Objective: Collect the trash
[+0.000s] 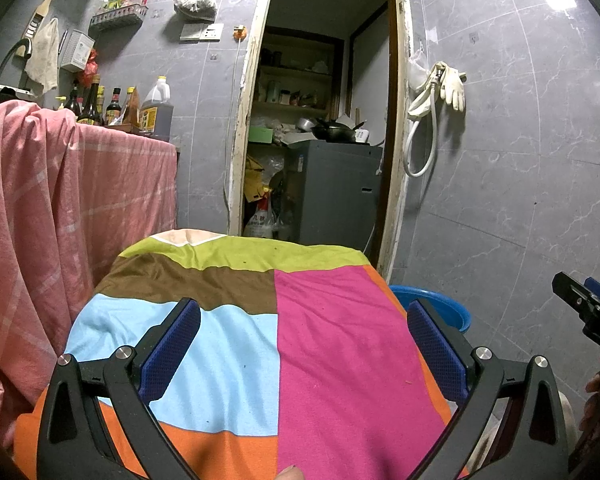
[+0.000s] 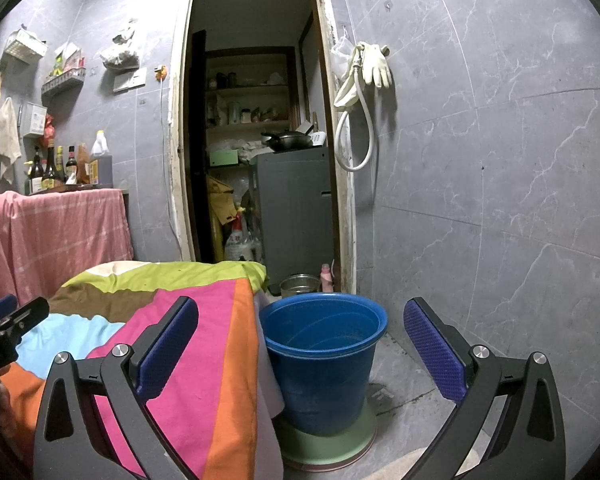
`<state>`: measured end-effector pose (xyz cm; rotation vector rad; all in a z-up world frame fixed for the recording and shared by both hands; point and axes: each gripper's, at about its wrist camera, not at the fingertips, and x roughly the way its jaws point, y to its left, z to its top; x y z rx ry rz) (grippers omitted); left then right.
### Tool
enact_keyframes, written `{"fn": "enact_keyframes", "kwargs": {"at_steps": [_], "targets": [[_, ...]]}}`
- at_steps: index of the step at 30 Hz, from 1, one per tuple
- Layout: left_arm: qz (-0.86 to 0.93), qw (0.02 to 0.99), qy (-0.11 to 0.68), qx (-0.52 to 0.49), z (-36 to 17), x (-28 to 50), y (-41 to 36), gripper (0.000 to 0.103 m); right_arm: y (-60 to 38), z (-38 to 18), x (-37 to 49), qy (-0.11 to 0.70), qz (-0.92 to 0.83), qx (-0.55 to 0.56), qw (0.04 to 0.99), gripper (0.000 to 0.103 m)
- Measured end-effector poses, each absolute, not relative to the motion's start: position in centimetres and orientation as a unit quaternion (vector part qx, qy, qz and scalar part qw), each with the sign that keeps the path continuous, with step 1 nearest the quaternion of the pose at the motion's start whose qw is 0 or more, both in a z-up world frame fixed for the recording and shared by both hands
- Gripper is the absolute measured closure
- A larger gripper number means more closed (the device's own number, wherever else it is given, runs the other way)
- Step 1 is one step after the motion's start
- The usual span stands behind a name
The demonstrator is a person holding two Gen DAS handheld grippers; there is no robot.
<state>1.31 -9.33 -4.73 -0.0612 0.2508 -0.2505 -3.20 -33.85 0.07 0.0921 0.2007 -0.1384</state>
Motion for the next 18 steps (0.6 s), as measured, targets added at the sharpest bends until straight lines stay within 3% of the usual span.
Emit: {"fn": "enact_keyframes", "kwargs": {"at_steps": [18], "targets": [[-0.125, 0.984, 0.124, -0.03, -4.76, 1.32, -9.21, 0.002, -33.91, 0.17, -3.13, 0.101, -0.069, 0.046, 0.991, 0.0]]}}
